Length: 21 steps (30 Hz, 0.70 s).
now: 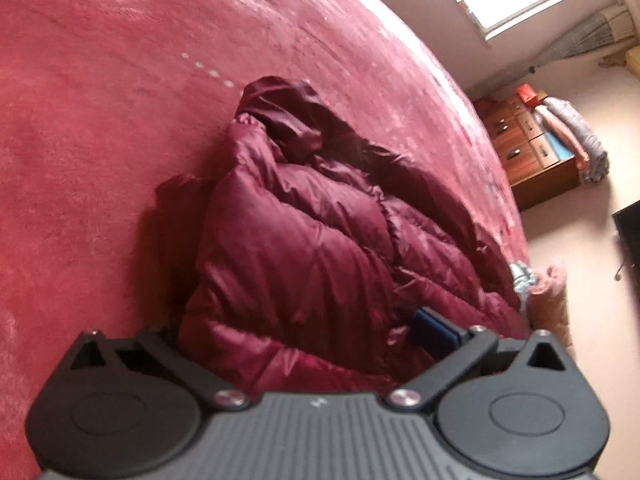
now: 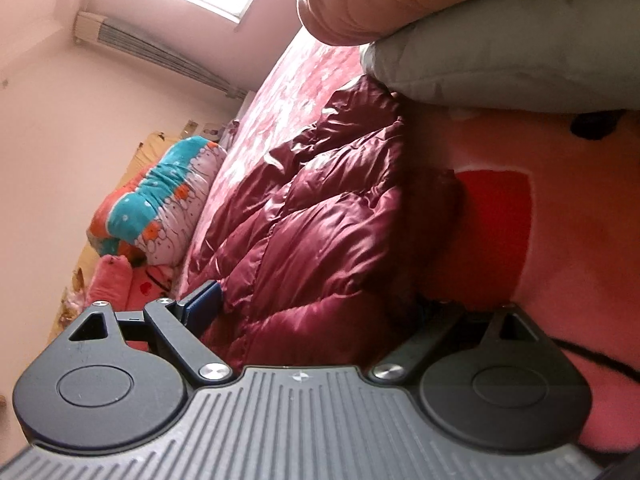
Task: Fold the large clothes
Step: 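Grasp the folded maroon jacket with the left gripper while the right gripper grasps it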
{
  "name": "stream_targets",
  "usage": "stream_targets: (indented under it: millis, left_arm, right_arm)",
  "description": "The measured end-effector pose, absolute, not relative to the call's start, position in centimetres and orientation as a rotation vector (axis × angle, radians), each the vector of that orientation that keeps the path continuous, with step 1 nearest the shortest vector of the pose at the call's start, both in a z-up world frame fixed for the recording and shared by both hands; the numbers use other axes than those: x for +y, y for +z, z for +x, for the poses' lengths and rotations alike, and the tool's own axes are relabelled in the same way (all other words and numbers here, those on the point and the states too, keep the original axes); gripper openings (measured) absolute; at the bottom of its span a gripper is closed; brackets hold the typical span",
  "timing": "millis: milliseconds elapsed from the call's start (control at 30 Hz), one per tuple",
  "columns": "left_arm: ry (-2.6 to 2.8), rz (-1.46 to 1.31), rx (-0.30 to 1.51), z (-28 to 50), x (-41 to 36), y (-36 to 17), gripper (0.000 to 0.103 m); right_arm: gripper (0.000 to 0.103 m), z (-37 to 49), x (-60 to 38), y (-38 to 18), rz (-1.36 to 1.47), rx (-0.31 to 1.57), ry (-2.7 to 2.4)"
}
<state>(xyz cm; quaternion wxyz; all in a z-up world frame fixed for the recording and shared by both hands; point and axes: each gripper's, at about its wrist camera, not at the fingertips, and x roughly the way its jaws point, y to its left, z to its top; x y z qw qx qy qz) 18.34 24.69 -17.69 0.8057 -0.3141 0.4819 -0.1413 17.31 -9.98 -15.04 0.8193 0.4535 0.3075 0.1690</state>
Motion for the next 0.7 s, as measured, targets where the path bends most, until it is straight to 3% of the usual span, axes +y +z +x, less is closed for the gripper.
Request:
stream_targets:
  millis: [500, 567, 700]
  left_arm:
    - [-0.298, -0.669, 0.984, 17.1, 24.0, -17.9, 0.101]
    - [-0.304, -0.647, 0.977, 16.8, 23.6, -17.7, 0.098]
    - [-0.297, -0.624, 0.969, 16.6, 23.0, -17.2, 0.080]
  right_arm:
    - [0.103, 17.8, -8.8, -14.3, 0.936, 0.652, 0.356]
    - [0.087, 17.7, -8.6, -14.1, 0.948, 0.650, 0.360]
    - [0.070, 17.5, -7.9, -13.2, 0.926, 0.652, 0.344]
